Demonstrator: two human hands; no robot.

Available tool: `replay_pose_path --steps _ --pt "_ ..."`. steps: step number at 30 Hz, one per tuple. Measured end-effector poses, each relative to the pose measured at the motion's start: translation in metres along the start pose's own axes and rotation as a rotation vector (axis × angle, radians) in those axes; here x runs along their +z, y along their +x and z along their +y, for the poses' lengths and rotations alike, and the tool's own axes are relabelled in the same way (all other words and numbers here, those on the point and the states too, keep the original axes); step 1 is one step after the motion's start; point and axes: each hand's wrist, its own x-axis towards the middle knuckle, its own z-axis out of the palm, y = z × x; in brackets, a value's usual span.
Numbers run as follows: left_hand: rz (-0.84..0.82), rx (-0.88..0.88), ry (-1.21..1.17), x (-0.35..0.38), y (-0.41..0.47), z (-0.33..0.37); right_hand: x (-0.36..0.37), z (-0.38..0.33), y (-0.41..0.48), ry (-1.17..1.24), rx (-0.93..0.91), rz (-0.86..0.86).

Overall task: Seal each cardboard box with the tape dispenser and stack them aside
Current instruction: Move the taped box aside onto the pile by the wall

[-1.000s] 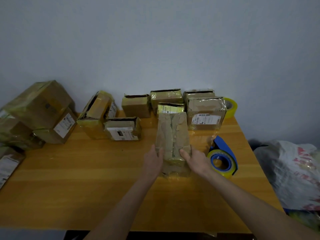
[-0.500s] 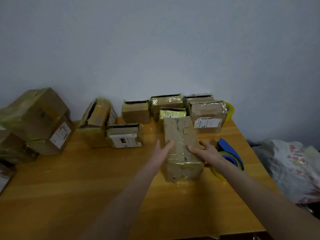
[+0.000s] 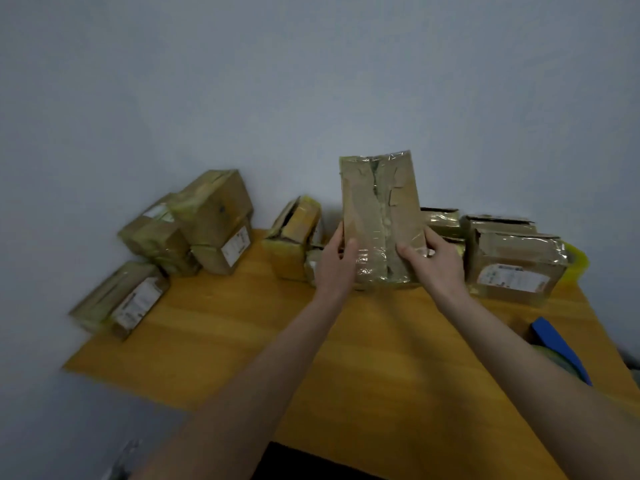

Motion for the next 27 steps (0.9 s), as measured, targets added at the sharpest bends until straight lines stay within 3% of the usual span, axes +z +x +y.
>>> replay_pose_path --steps 7,10,15,21,27 --pt "0.253 -0.141 0.166 -0.100 -0.002 -0.036 0.089 -0.033 -0.028 0.062 -0.097 -0.229" --pt "0.291 -0.208 0.207 -0.141 0.002 -0.056 0.128 -0.042 -0.038 0.044 -0.105 -0.320" --pt "0.169 -0.364 0.336 -0.208 0.025 -0.096 0.198 -0.047 -0.045 0.018 -0.071 -0.405" --pt "-0.017 -0.415 0.571 -0.313 0.077 -0.165 0.326 -0.065 -0.051 -0.082 0.055 -0.492" --pt "-0.102 -0.468 0.575 -0.409 0.108 -0.232 0.436 -0.096 -0.077 -0.141 0.210 -0.549"
